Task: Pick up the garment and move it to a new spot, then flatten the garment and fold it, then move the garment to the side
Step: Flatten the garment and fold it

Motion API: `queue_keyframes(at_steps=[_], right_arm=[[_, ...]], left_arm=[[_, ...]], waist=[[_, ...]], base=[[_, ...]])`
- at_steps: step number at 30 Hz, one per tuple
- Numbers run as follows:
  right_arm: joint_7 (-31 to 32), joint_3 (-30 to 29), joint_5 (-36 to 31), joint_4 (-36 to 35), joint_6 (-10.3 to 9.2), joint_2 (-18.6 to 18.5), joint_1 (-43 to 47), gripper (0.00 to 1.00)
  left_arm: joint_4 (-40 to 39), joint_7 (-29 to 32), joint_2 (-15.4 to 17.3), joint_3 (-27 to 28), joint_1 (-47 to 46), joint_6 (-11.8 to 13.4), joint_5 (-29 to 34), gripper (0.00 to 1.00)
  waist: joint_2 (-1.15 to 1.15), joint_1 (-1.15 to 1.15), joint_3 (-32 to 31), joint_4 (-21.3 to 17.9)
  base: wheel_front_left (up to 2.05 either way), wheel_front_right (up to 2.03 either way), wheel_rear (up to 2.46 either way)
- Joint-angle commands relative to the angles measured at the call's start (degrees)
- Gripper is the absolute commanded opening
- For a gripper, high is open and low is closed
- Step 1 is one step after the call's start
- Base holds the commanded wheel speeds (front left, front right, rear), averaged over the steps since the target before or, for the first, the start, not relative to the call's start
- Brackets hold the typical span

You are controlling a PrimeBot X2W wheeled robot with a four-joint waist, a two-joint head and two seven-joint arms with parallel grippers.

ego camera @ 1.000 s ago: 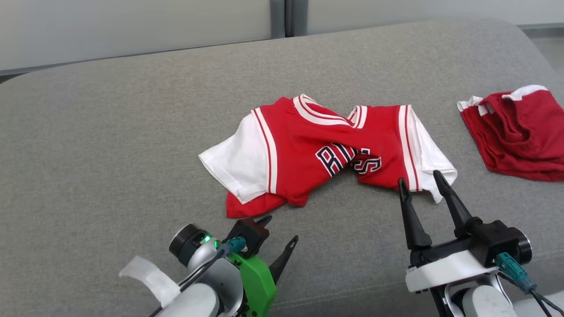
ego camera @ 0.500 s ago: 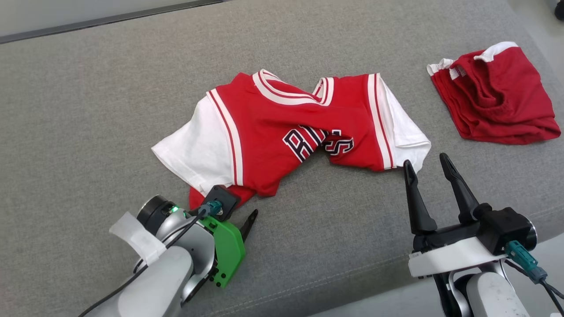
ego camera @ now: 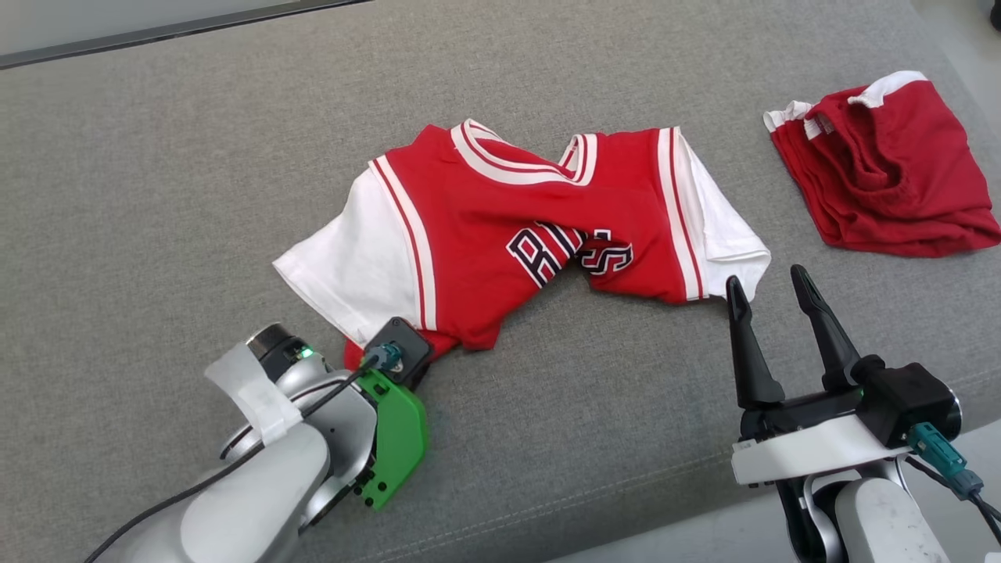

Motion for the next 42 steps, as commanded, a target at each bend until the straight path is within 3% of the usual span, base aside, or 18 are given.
queue_keyframes(at_steps=[1,10,13,14,18,23,28,36,42], right_arm=[[-0.2,-0.1,0.3,-0.3,-0.09,-0.1,0.2,1.00],[-0.2,-1.3,0.8,-0.6,-0.09,-0.1,1.4,1.00],[-0.2,-1.4,0.9,-0.6,-0.09,-0.1,1.6,1.00],[-0.2,-1.3,1.0,-0.7,-0.09,-0.1,1.6,1.00],[-0.2,-0.9,1.2,-0.8,-0.09,-0.1,1.1,1.00],[-0.2,-0.7,1.9,-0.8,-0.09,-0.1,0.0,1.00],[-0.2,-0.6,2.5,-0.7,-0.09,-0.1,-0.9,1.00],[-0.2,-0.9,3.0,-0.1,-0.09,-0.1,-2.0,1.00],[-0.2,-1.4,3.1,0.4,-0.09,-0.1,-2.3,1.00]], left_arm=[[-2.1,0.9,1.2,-1.2,-0.7,-0.2,-0.9,0.00],[-25.7,8.3,10.3,-7.5,-1.9,-0.1,-11.3,0.00],[-32.7,9.4,11.6,-5.8,-1.2,-0.1,-17.1,0.00],[-36.3,10.0,12.0,-3.6,-0.3,0.3,-21.8,0.00],[-39.5,10.2,12.4,2.1,1.4,2.3,-32.9,0.00],[-34.6,7.6,12.8,9.1,0.6,2.9,-40.7,0.00],[-23.7,1.5,11.5,13.1,-2.2,3.7,-38.6,0.00],[-4.3,-7.6,7.4,14.6,-5.9,5.2,-33.5,0.00],[3.9,-10.5,5.6,13.7,-6.3,4.1,-32.3,0.00]], waist=[[0.00,0.00,-0.5,0.4],[0.00,0.00,-1.7,2.1],[0.00,0.00,-1.8,2.5],[0.00,0.00,-1.8,2.7],[0.00,0.00,-1.5,2.7],[0.00,0.00,-0.1,2.3],[0.00,0.00,1.6,1.7],[0.00,0.00,3.5,1.5],[0.00,0.00,4.0,2.1]], base=[[0.00,0.00,0.00],[0.00,0.00,0.00],[0.00,0.00,0.00],[0.00,0.00,0.00],[0.00,0.00,0.00],[0.00,0.00,0.00],[0.00,0.00,0.00],[0.00,0.00,0.00],[0.00,0.00,0.00]])
